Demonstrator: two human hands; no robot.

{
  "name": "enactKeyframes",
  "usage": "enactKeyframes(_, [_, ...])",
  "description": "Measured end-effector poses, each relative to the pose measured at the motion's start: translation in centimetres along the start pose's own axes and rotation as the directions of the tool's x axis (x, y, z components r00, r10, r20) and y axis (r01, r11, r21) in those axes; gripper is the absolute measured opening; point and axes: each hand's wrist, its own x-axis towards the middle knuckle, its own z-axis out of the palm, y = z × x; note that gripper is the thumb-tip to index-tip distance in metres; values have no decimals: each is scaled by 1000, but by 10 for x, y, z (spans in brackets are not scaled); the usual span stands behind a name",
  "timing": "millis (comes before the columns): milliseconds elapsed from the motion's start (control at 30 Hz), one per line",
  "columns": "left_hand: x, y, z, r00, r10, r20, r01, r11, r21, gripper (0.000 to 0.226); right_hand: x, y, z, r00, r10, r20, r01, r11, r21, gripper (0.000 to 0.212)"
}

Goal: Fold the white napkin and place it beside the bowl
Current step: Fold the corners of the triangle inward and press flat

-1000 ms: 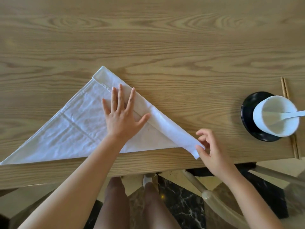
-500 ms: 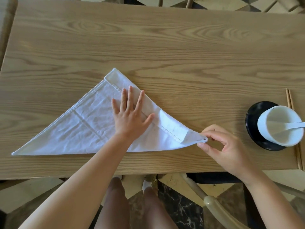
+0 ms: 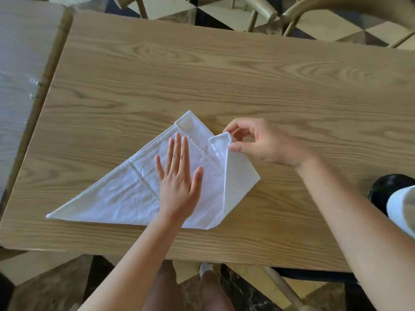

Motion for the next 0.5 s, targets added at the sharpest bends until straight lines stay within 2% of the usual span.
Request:
enactKeyframes(133, [-13, -6, -5, 994, 105, -10, -104, 994, 28, 63, 60, 8, 16, 996, 61, 67, -61, 998, -8, 10])
enactKeyframes(267, [-27, -7, 2, 964, 244, 107, -257, 956, 139, 57, 102, 23, 30, 994, 104, 32, -100, 990, -96, 15])
enactKeyframes(400, [-32, -12, 7, 950, 201, 240, -252, 946, 205, 60, 123, 30, 34, 992, 105, -63, -113, 984, -135, 5])
enactKeyframes(500, [-31, -16, 9, 947, 159, 278, -227, 946, 232, 62, 128, 31, 35, 981, 107, -163, -121, 990, -76, 17])
